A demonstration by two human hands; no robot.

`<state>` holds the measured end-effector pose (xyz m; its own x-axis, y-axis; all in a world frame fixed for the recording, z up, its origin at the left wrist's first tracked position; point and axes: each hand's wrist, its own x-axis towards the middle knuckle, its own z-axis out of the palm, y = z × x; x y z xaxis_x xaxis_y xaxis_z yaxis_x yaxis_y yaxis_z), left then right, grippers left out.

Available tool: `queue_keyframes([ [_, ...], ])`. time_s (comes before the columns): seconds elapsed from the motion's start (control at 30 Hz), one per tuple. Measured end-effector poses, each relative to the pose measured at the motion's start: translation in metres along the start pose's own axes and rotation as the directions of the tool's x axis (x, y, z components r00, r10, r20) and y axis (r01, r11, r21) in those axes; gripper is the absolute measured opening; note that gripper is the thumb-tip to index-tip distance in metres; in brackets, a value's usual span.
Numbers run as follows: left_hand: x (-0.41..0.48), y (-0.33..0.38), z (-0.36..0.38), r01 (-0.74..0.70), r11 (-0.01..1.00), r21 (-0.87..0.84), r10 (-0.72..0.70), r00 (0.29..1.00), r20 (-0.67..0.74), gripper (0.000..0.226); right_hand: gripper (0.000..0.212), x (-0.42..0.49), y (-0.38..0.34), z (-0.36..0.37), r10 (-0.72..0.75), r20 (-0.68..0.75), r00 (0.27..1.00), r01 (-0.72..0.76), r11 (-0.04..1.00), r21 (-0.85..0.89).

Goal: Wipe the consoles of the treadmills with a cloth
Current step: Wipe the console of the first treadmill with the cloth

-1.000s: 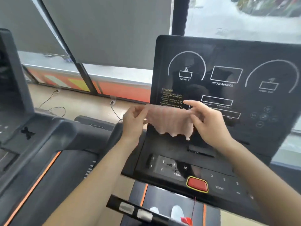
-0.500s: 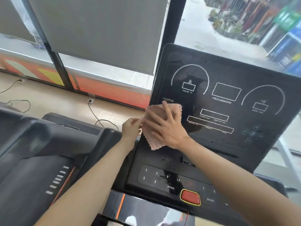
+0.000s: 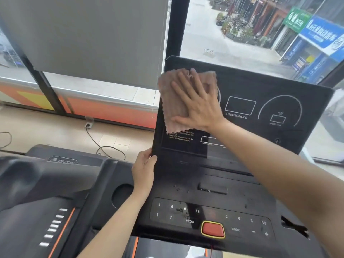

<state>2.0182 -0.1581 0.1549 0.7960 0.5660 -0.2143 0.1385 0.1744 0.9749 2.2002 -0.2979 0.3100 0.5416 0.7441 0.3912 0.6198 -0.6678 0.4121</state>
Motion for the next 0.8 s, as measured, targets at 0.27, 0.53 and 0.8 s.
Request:
queue_keyframes([
  [0.27, -0.005, -0.002, 0.004, -0.073, 0.988, 0.136, 0.073, 0.997, 0.001, 0.041, 0.09, -0.001, 0.052, -0.013, 0.074, -0.044, 0.996, -0.076, 0.997, -0.034],
  [0.53, -0.012, -0.011, 0.017, -0.081, 0.978, 0.192, 0.093, 0.994, -0.052, 0.059, 0.084, -0.1, 0.004, 0.041, -0.031, 0.02, 0.999, 0.032, 0.997, -0.068],
  [0.8, -0.02, -0.019, 0.038, -0.13, 0.906, 0.402, 0.177, 0.981, -0.082, 0.107, 0.079, -0.148, -0.012, 0.062, -0.088, 0.089, 0.992, 0.091, 0.996, -0.021],
])
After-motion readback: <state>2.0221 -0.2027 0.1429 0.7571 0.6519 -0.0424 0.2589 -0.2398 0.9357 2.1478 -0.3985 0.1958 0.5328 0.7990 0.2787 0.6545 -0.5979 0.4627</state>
